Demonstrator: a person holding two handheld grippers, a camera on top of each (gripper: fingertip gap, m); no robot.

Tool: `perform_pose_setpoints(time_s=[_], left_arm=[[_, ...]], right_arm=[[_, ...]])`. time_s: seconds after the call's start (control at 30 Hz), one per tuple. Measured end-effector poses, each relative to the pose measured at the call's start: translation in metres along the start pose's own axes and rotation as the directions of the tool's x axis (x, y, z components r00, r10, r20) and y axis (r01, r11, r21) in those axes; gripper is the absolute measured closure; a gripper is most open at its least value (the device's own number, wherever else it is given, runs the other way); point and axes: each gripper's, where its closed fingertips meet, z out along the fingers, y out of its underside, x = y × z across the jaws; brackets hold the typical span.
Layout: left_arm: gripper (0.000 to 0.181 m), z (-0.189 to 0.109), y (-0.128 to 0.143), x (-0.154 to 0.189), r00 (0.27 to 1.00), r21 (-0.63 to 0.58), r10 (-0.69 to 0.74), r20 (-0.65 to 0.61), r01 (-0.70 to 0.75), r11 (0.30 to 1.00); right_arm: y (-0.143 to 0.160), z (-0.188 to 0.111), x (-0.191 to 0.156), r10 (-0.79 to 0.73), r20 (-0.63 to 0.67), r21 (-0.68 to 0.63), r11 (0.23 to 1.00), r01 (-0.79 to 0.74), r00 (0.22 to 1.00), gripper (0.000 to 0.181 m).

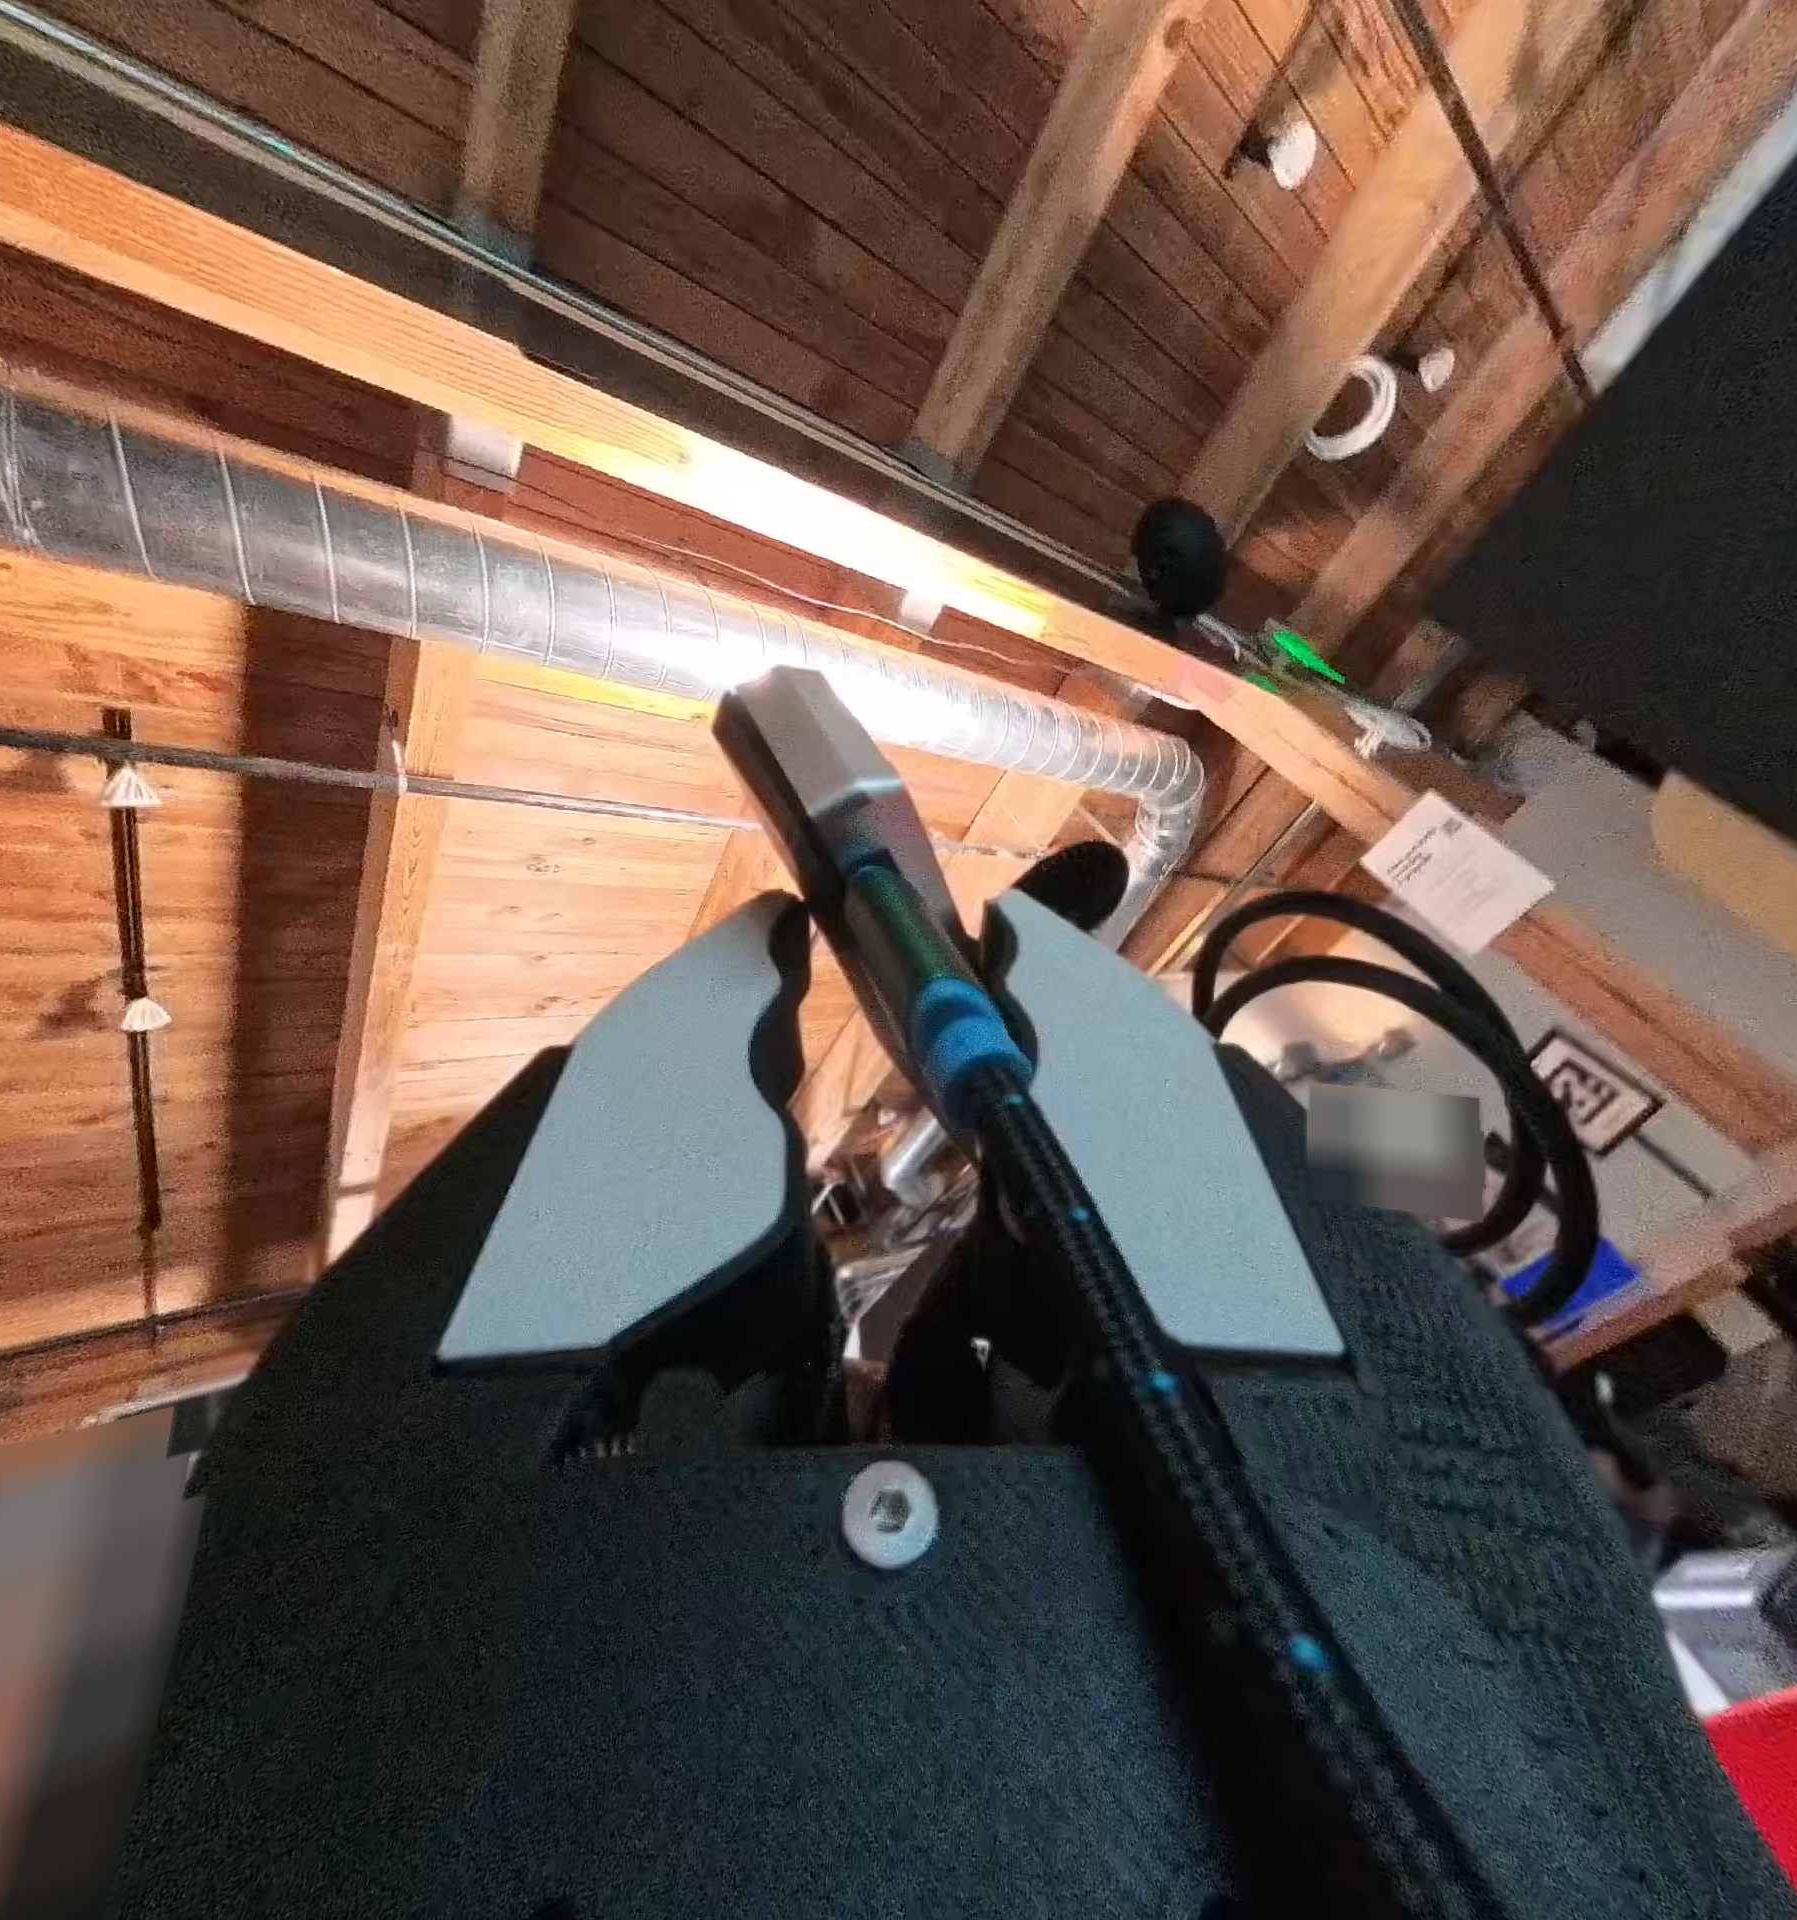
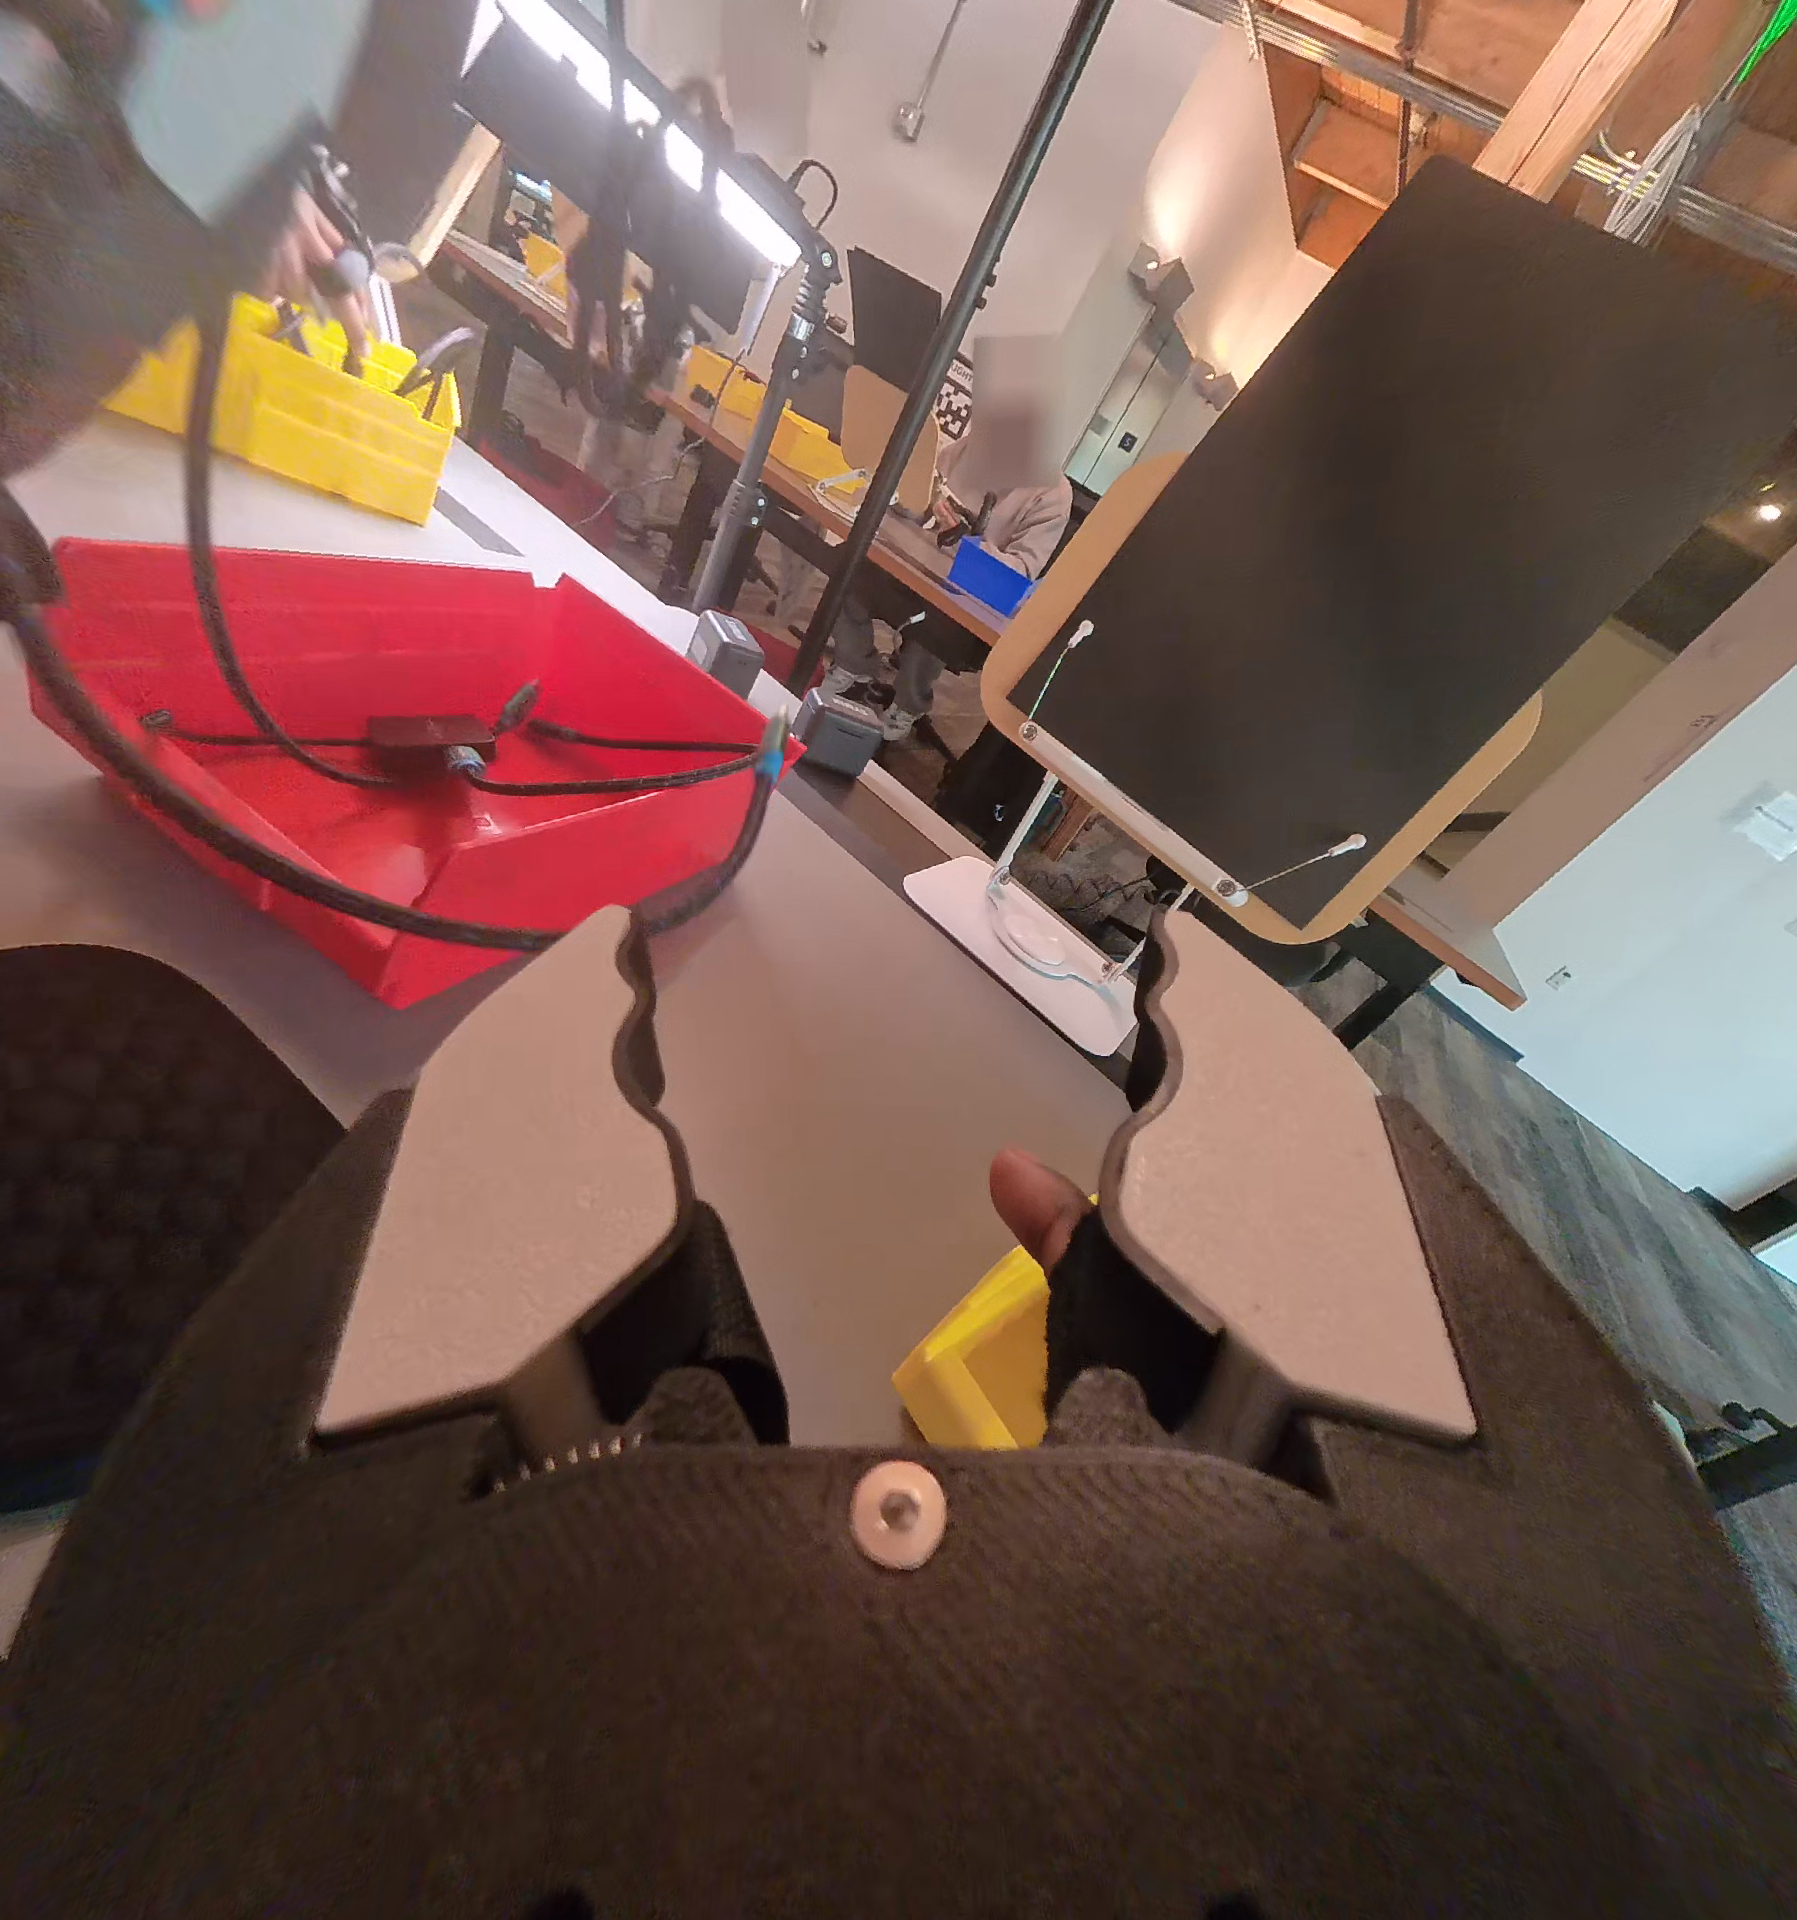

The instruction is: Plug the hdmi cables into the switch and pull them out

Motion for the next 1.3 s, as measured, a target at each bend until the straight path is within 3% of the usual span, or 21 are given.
perform_pose_setpoints(time_s=[0.1, 0.2, 0.3, 0.43, 0.67, 0.77, 0.83, 0.93, 1.1, 1.2, 1.3], left_arm=[[0.150, 0.009, -0.022, -0.047, 0.967, 0.033, -0.251, 0.043, 0.250, 0.968], [0.150, 0.016, -0.038, -0.066, 0.825, 0.059, -0.565, -0.011, 0.565, 0.823], [0.150, 0.017, -0.063, -0.049, 0.617, 0.030, -0.766, -0.182, 0.782, 0.623], [0.150, 0.006, -0.100, -0.008, 0.391, -0.036, -0.840, -0.377, 0.900, 0.435], [0.150, -0.042, -0.164, 0.100, 0.091, -0.265, -0.716, -0.692, 0.891, 0.369], [0.150, -0.078, -0.189, 0.143, -0.114, -0.399, -0.621, -0.775, 0.851, 0.342], [0.150, -0.099, -0.201, 0.163, -0.227, -0.474, -0.593, -0.773, 0.828, 0.301], [0.150, -0.121, -0.212, 0.174, -0.319, -0.527, -0.555, -0.768, 0.807, 0.265], [0.150, -0.159, -0.199, 0.212, -0.526, -0.721, -0.541, -0.656, 0.649, 0.242], [0.150, -0.156, -0.168, 0.241, -0.550, -0.816, -0.647, -0.528, 0.539, 0.207], [0.150, -0.141, -0.132, 0.258, -0.435, -0.820, -0.759, -0.484, 0.527, 0.221]], right_arm=[[0.002, 0.001, 0.003, 0.015, 0.021, -0.007, 1.000, -0.015, 1.000, 0.092], [0.008, 0.003, 0.014, 0.076, 0.044, -0.020, 0.997, -0.075, 0.996, 0.092], [0.013, 0.003, 0.034, 0.129, 0.018, -0.027, 0.991, -0.128, 0.991, 0.094], [0.019, -0.003, 0.059, 0.155, -0.042, -0.033, 0.987, -0.156, 0.987, 0.094], [0.023, -0.009, 0.080, 0.206, -0.032, -0.015, 0.978, -0.207, 0.978, 0.097], [0.022, -0.014, 0.087, 0.249, 0.008, 0.016, 0.968, -0.249, 0.969, 0.102], [0.020, -0.020, 0.095, 0.275, 0.017, 0.042, 0.960, -0.276, 0.961, 0.105], [0.018, -0.029, 0.105, 0.306, 0.034, 0.077, 0.948, -0.308, 0.951, 0.111], [0.035, -0.033, 0.120, 0.309, 0.005, 0.013, 0.951, -0.309, 0.951, 0.114], [0.081, -0.024, 0.123, 0.266, -0.018, -0.210, 0.941, -0.264, 0.964, 0.108], [0.139, -0.013, 0.116, 0.234, 0.024, -0.459, 0.866, -0.197, 0.972, 0.096]])
